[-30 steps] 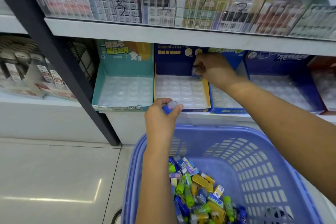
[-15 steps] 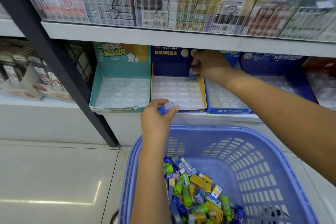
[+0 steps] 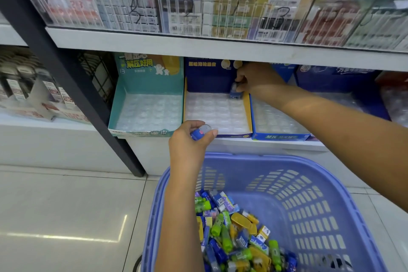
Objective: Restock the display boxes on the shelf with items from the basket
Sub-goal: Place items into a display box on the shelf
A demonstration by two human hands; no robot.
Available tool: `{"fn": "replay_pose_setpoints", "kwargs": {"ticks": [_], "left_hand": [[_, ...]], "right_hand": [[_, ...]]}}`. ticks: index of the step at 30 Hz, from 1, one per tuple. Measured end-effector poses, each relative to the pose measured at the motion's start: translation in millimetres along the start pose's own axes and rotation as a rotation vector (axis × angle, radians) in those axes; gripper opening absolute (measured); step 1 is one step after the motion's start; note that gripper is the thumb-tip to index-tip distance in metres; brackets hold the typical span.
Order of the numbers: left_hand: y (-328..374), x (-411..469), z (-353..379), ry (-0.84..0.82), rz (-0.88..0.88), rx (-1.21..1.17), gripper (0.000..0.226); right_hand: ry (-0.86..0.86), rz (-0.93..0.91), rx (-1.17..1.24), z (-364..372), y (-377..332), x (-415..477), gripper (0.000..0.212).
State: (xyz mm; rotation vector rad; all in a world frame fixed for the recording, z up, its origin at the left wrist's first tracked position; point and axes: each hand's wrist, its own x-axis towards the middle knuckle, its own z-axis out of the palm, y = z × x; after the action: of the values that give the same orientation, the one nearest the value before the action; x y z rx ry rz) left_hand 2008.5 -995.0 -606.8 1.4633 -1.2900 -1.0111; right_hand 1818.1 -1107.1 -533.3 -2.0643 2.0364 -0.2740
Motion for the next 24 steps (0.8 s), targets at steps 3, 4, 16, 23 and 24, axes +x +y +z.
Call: {"fn": "replay_pose_setpoints", "kwargs": {"ticks": [3,4,16,23,24], "left_hand": [[2,-1,-2,-0.003,-0.013,-0.002,0.028],[3,-1,-2,0.003,-0.014,-0.005,0.028],[31,-4,31,0.122,0.196,-0.085,0.043],[28,0,46,-0.187,0.160,0.658,0.052],[27,-2,48,-0.239,0.156,0.728,0.052]], "right_hand": [[-0.041,0.034,-0.006,2,-2,0,0.020],[-0.043,0.042,-0.016,2,-4,-3,0.013],[-0.270,-0.149,0.726,-6,-27,-65,0.018],[0.066,-0.126,0.492,1,-1,-21,0.011],[0.045,-0.149,0.471,5,0,-14,0.014]]}}
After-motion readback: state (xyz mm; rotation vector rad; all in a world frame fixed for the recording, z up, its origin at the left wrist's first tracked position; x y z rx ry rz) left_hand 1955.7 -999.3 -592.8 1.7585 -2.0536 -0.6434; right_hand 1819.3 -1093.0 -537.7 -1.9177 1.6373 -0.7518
